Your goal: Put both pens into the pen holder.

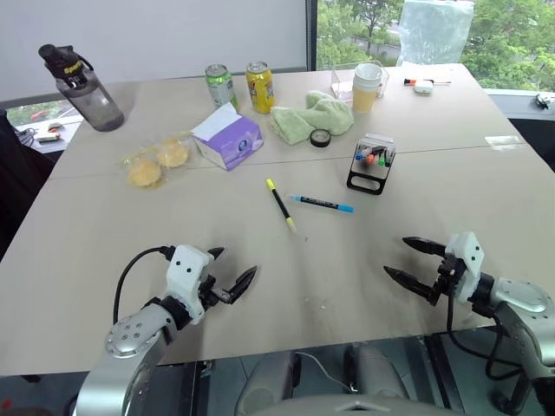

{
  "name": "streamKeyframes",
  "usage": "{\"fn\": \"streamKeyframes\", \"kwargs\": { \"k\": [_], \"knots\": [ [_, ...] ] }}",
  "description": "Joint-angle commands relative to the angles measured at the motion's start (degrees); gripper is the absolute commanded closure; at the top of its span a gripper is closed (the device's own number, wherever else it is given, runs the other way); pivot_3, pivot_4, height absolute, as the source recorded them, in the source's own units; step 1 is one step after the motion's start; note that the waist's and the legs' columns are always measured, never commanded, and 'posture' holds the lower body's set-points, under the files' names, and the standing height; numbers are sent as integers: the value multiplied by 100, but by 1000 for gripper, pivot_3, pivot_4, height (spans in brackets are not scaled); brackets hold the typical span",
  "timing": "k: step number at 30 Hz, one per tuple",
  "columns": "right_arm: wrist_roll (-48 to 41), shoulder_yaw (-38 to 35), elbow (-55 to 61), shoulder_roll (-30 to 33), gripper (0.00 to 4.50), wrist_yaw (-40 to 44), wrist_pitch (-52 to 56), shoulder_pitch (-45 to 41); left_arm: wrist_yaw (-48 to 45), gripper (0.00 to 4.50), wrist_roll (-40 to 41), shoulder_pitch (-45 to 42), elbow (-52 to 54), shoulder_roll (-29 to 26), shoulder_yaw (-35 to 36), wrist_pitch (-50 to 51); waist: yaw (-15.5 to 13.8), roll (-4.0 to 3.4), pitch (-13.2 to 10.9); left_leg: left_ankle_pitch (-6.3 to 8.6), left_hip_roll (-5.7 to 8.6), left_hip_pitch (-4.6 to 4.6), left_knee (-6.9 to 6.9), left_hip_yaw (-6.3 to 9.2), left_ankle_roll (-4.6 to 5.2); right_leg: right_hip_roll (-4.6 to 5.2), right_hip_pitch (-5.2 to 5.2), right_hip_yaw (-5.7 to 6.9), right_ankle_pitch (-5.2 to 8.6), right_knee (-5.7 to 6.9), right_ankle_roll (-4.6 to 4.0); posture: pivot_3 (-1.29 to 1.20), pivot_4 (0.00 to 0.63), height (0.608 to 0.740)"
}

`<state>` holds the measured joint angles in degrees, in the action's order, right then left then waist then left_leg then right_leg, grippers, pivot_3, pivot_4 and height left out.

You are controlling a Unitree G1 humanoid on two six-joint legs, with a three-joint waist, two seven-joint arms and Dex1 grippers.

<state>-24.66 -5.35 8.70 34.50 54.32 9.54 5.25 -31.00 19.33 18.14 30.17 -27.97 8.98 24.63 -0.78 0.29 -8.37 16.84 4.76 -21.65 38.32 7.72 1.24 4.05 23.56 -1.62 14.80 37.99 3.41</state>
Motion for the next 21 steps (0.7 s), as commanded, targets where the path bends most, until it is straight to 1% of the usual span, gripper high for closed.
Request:
{"fn": "streamKeyframes", "kwargs": {
  "k": [1,4,16,18,21],
  "knots": [
    [-24,-147,84,-24,0,8,-213,52,-73,11,99,-72,68,-55,96,-60,-1,0,0,0,0,0,0,0,0,0,0,0,0,0,0,0,150,740],
    [-14,-192,20,-46,0,5,-327,109,-79,11,148,-228,18,-17,40,-16,-8,0,0,0,0,0,0,1,0,0,0,2,0,0,0,0,150,740],
    [-37,-224,-65,0,0,69,-465,127,-10,11,161,-418,-43,103,-79,9,-3,0,0,0,0,1,0,1,0,0,-1,1,0,0,0,0,150,740],
    [-30,-221,-64,2,0,72,-476,130,134,11,302,-509,-35,223,21,156,-2,0,0,0,0,1,0,1,0,0,0,1,0,1,0,0,150,740],
    [-34,-221,-39,17,0,79,-471,116,608,11,558,-930,17,501,253,550,-3,1,1,0,0,1,2,1,0,0,0,1,0,2,0,0,150,740]
  ]
}}
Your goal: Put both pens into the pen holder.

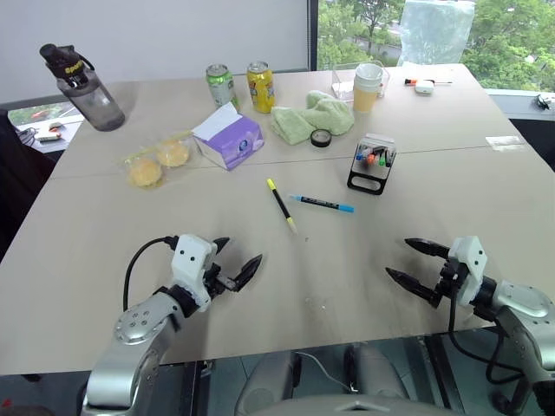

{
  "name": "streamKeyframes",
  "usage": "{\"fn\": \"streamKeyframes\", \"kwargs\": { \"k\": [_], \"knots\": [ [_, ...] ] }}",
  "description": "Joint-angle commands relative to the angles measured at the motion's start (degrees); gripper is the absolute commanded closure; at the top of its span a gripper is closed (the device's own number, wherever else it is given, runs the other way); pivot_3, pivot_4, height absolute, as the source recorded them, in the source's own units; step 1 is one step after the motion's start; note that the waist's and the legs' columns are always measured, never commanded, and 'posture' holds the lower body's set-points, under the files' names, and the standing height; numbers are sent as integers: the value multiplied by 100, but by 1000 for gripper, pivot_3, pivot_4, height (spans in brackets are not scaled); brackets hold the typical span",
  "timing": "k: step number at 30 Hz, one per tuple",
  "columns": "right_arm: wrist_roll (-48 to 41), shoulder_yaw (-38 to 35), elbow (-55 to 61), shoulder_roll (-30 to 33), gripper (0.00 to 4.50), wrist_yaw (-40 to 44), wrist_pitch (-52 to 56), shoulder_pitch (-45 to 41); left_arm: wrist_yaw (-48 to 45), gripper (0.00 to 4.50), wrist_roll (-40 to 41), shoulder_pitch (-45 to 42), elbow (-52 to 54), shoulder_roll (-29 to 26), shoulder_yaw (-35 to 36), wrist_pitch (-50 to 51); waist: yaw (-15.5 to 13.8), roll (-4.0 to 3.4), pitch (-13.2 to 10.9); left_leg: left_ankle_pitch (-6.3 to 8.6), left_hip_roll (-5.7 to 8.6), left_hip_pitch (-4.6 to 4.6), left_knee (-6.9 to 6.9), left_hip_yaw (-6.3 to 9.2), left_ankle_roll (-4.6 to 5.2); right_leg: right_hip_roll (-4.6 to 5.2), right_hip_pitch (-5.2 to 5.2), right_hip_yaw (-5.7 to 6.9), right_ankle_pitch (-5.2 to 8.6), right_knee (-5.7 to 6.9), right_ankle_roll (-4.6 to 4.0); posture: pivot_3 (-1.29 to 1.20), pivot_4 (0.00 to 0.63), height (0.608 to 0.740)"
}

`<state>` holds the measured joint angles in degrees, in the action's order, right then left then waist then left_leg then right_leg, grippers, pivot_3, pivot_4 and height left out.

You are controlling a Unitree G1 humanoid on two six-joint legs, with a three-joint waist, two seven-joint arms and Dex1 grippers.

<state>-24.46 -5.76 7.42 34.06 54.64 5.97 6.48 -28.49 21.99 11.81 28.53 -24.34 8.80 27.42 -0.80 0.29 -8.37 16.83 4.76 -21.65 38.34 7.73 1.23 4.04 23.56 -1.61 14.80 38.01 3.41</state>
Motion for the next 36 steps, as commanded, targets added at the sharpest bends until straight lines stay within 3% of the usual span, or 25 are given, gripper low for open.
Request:
{"fn": "streamKeyframes", "kwargs": {
  "k": [1,7,16,19,24,32,34,36],
  "knots": [
    [-60,-161,147,77,0,69,-100,-3,559,11,450,-527,195,259,351,486,-6,0,0,0,0,0,0,1,0,0,0,2,0,1,0,0,150,740],
    [-278,-113,474,105,0,133,112,-47,1568,11,643,-1913,-200,780,335,1408,-3,4,1,-1,2,-1,7,2,-1,-1,-1,10,-1,6,1,0,150,740],
    [-544,-115,1063,185,0,67,475,-89,3111,11,-494,-3764,-2114,1481,-166,1988,-3,8,0,-1,6,-4,12,2,-1,-3,0,25,-1,8,2,0,150,740],
    [-585,-64,1209,130,0,-13,594,-106,3164,11,-917,-4032,-2756,1582,-489,1590,0,9,0,-1,7,-5,11,1,-2,-2,1,25,-1,6,2,0,150,740],
    [-426,-22,1181,143,0,-13,497,82,3162,11,-989,-4396,-3241,1886,-448,1226,-22,10,0,-1,7,-6,14,4,-2,0,1,27,-1,7,2,0,150,740],
    [-424,-82,1291,111,0,-126,479,145,3409,11,-1341,-4622,-3647,1947,-533,1857,1,10,0,-2,7,-5,15,2,-2,-2,1,25,-1,9,3,0,150,740],
    [-486,-116,1367,101,0,-174,510,149,3708,535,-1481,-4612,-3779,1981,-404,2140,6,10,2,-1,7,-3,15,1,-2,-2,1,23,-1,10,3,0,150,740],
    [-562,-118,1471,101,0,-197,580,168,3869,1356,-1595,-4535,-3849,2009,-350,2149,21,9,4,-1,7,0,15,-3,-2,-2,1,19,-2,13,3,0,150,740]
  ]
}}
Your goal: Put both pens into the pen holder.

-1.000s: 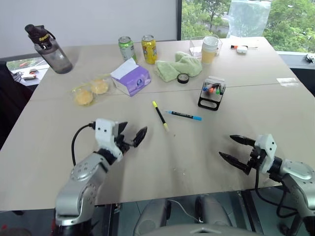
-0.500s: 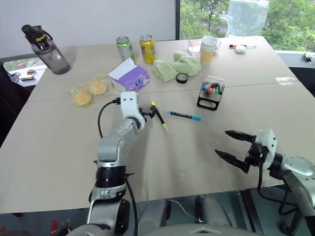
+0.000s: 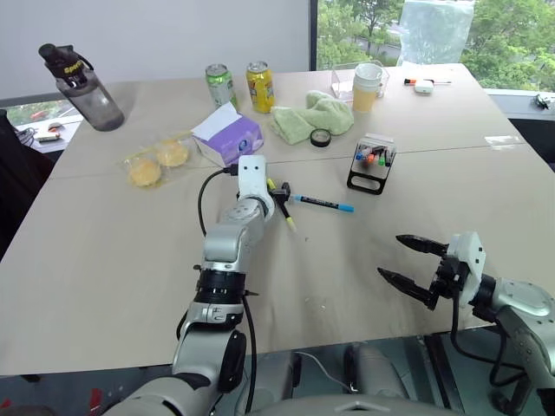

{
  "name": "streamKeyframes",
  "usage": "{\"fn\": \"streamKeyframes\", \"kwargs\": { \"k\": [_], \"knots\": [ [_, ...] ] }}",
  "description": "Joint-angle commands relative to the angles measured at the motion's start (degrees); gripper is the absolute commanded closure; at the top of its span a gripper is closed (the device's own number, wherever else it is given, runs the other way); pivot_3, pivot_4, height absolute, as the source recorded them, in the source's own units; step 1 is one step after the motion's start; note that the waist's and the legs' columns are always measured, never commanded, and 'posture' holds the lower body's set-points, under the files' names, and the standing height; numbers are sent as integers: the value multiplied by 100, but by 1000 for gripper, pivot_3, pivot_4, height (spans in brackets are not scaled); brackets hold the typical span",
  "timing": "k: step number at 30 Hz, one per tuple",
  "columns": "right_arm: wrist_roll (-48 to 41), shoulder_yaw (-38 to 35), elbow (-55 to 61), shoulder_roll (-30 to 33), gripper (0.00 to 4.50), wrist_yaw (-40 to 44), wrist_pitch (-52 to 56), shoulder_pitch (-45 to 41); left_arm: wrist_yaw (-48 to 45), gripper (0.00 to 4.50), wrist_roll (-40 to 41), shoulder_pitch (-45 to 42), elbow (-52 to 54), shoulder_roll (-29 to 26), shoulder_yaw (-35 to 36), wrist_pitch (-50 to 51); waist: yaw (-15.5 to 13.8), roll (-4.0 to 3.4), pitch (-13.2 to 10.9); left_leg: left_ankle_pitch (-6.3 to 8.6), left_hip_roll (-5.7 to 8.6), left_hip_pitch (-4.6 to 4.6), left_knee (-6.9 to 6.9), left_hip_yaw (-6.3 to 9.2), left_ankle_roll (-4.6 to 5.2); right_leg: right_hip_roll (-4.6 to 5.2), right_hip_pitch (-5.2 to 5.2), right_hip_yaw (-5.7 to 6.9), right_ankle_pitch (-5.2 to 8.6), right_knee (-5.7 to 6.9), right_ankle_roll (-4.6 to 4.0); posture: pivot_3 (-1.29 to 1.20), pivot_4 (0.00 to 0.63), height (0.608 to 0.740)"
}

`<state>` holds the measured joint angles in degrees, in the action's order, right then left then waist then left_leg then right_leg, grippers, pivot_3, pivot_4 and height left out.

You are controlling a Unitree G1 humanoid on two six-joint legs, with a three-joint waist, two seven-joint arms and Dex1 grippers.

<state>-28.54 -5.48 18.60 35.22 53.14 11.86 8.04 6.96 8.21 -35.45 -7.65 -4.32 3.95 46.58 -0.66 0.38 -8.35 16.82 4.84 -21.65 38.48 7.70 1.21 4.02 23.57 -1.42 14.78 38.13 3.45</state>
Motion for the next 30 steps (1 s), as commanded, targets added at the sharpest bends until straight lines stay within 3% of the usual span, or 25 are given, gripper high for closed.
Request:
{"fn": "streamKeyframes", "kwargs": {
  "k": [1,6,7,20,27,30],
  "knots": [
    [-167,-140,388,-12,0,-54,10,22,345,1805,-253,228,-242,12,130,189,15,-2,3,0,-1,1,-1,-1,0,0,0,-2,0,0,0,0,150,740],
    [-210,-129,421,-56,0,-106,1,-54,487,4295,-357,421,-231,67,211,212,15,-6,31,0,-1,6,-3,-6,0,0,0,-7,0,1,0,0,150,740],
    [-216,-132,402,-59,0,-108,-1,-78,501,4406,-371,447,-223,68,226,188,18,-7,35,0,-1,6,-3,-7,0,0,-1,-7,0,1,0,0,150,740],
    [-119,75,196,-89,0,-116,116,-489,298,4406,113,704,578,173,827,-801,152,-12,39,0,-6,21,-6,-20,0,-4,0,-23,0,18,0,0,150,740],
    [-450,403,478,-351,0,-599,1135,-1086,-1557,4406,1653,939,1720,397,836,-1529,65,0,32,0,-3,-1,9,-4,-1,2,4,-14,0,15,0,0,150,740],
    [-414,890,665,-211,0,-537,1763,-1557,-2516,4406,2387,1035,2118,361,648,-1500,35,0,31,0,0,-12,15,1,0,4,10,-11,0,12,0,0,150,740]
  ]
}}
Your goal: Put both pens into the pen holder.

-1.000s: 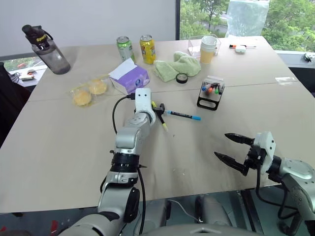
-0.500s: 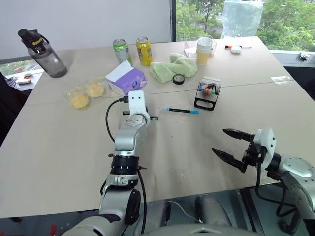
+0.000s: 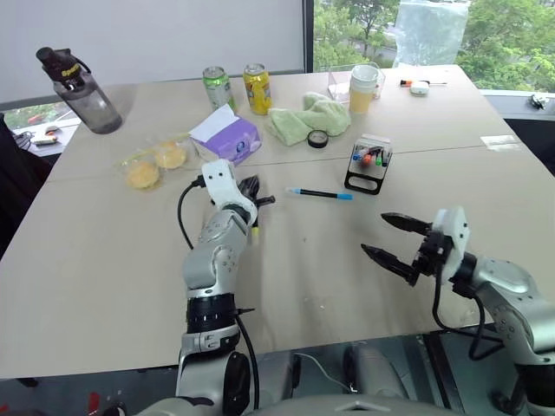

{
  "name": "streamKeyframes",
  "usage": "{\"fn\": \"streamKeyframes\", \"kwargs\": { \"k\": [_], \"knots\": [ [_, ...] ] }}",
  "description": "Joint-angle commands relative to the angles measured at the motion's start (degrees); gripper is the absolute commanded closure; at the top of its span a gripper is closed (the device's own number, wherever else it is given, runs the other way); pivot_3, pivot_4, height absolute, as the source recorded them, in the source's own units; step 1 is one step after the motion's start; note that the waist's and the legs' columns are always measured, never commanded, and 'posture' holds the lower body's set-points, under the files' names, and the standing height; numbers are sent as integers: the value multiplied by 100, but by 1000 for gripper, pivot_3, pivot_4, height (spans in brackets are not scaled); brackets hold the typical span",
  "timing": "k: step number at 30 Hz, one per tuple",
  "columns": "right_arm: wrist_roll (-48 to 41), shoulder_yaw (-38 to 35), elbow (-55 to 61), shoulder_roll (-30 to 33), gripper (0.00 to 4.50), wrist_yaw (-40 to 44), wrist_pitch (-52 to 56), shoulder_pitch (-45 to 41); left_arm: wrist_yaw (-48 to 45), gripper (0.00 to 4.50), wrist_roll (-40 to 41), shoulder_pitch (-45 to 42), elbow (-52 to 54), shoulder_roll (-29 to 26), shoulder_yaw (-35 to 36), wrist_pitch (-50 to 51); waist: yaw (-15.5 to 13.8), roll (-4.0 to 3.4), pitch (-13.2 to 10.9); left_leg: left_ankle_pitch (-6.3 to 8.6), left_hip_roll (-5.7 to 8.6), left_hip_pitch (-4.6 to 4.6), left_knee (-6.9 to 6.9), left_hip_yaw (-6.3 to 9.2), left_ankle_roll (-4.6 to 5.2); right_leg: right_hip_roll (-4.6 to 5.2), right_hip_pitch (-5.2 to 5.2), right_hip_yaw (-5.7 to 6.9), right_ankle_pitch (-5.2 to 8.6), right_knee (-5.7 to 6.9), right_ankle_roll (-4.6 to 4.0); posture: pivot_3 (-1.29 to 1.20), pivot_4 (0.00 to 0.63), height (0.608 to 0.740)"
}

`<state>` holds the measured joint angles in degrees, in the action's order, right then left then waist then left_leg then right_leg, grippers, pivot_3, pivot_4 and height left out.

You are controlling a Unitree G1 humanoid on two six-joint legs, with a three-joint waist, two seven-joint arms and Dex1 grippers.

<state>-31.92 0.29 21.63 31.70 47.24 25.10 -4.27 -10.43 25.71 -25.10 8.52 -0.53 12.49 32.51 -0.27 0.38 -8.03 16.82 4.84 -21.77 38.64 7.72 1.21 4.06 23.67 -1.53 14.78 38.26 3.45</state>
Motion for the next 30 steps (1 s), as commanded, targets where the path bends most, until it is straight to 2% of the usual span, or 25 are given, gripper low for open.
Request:
{"fn": "streamKeyframes", "kwargs": {
  "k": [1,4,6,13,16,19,23,24,25,26,27,30],
  "knots": [
    [15,524,412,227,0,124,603,-528,-1027,4406,828,13,569,-46,-276,-46,-6,0,0,0,0,0,0,-1,0,-1,-1,3,0,-1,0,0,150,740],
    [60,1004,401,444,0,233,1297,-1268,-1656,4406,1407,2,667,-151,-479,236,18,0,0,0,0,2,0,-2,0,-3,-2,13,0,-1,0,0,150,740],
    [-365,1051,283,412,0,291,2018,-1850,-2067,4406,1762,-6,712,-297,-619,482,25,0,-1,0,-1,1,0,1,0,-4,-2,17,0,-1,-1,0,150,740],
    [-1696,616,-295,-166,0,216,3644,-3137,-2831,4406,2705,9,585,-471,-702,939,93,2,-5,0,-1,-3,-3,6,1,-2,-1,17,0,-8,-1,0,150,740],
    [-1862,520,-489,-313,0,23,3994,-3461,-2847,4406,2808,51,617,-467,-765,962,91,2,-5,0,-1,-6,-3,8,1,-1,0,17,-1,-13,-2,0,150,740],
    [-1810,554,-562,-406,847,-143,4085,-3597,-2819,4500,2860,89,605,-425,-788,923,88,2,-4,0,0,-7,-4,13,1,0,-1,16,-1,-16,-2,0,150,740],
    [-1831,478,-616,-546,2736,-302,4119,-3598,-2845,4500,2837,114,562,-452,-844,885,106,2,-5,0,0,-9,-8,14,1,0,2,13,-1,-17,-2,0,150,740],
    [-1827,467,-607,-556,3348,-317,4115,-3578,-2852,4500,2855,111,549,-464,-833,884,103,2,-4,0,0,-8,-9,12,1,-1,3,13,-1,-16,-2,0,150,740],
    [-1828,437,-598,-566,3482,-347,4107,-3548,-2863,4500,2878,108,536,-484,-826,902,102,2,-5,0,0,-8,-9,12,1,0,2,13,-1,-16,-2,0,150,740],
    [-1826,407,-599,-581,3974,-387,4095,-3526,-2878,4500,2894,102,521,-507,-819,916,102,2,-5,0,1,-9,-9,12,1,0,3,14,-1,-17,-2,0,150,740],
    [-1822,370,-602,-590,4275,-419,4076,-3501,-2861,4500,2912,95,490,-523,-803,935,103,2,-5,0,1,-9,-9,12,1,0,2,14,-1,-17,-2,0,150,740],
    [-1790,247,-577,-588,4392,-514,3986,-3404,-2875,3104,3025,74,427,-577,-775,1026,102,2,-5,0,1,-9,-9,12,1,0,3,14,-1,-17,-2,0,150,740]
  ]
}}
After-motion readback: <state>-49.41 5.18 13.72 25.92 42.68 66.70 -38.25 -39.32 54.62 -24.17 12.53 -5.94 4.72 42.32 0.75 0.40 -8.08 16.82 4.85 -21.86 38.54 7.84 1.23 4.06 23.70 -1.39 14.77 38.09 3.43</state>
